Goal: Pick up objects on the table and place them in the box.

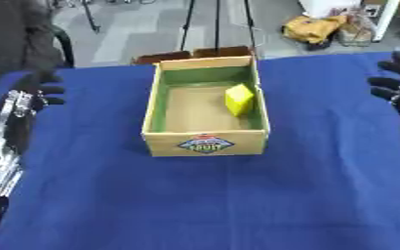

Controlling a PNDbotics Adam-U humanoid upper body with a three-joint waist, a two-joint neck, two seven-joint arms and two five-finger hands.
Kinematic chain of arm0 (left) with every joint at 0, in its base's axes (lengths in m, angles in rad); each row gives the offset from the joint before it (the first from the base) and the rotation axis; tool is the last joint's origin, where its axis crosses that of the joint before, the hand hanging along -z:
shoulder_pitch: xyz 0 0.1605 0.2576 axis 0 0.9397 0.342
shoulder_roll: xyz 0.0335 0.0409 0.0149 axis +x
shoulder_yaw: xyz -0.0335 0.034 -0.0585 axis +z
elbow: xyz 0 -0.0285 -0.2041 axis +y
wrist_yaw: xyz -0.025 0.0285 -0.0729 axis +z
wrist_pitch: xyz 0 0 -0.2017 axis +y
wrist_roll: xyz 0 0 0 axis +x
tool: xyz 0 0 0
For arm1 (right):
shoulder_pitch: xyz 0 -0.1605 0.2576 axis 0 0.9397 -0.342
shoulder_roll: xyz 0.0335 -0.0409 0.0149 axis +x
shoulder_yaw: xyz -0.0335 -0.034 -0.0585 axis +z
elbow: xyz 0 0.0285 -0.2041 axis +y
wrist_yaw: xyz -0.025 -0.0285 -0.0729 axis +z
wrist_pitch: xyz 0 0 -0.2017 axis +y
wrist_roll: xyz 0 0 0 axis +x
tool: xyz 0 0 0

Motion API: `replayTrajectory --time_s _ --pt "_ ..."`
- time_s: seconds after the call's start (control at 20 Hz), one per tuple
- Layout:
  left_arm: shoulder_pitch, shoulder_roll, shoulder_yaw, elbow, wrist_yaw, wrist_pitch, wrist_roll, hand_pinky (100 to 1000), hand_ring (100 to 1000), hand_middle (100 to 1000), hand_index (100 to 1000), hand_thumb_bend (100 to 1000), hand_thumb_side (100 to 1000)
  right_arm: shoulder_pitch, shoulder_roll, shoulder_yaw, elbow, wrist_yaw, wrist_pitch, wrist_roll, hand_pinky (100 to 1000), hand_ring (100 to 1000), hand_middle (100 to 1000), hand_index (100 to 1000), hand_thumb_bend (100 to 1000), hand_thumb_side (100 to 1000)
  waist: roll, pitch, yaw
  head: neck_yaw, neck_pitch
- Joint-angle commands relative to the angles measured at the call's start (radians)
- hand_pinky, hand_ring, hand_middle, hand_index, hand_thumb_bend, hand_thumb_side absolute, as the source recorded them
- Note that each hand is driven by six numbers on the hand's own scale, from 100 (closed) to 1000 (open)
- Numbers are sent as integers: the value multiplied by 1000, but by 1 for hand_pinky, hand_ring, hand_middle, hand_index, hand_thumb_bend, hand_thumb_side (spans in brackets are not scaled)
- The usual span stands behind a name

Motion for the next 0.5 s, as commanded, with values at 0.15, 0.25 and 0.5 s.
replayTrajectory --time_s 0.15,0.25,0.5 --pt "3 3 12 -35 29 -3 -3 665 708 704 816 774 858 -14 -19 -7 -10 -7 1 2 812 773 814 911 283 841 -6 -11 -3 -6 10" --pt "7 0 11 -37 32 -2 -6 665 708 705 816 778 862 -15 -19 -9 -10 -7 1 1 812 773 814 911 282 841 -5 -10 -8 -10 23" --pt "19 -11 14 -46 40 -2 -8 662 705 702 813 782 865 -14 -20 -9 -11 -7 1 0 811 772 812 911 254 845 -3 -10 -8 -13 52"
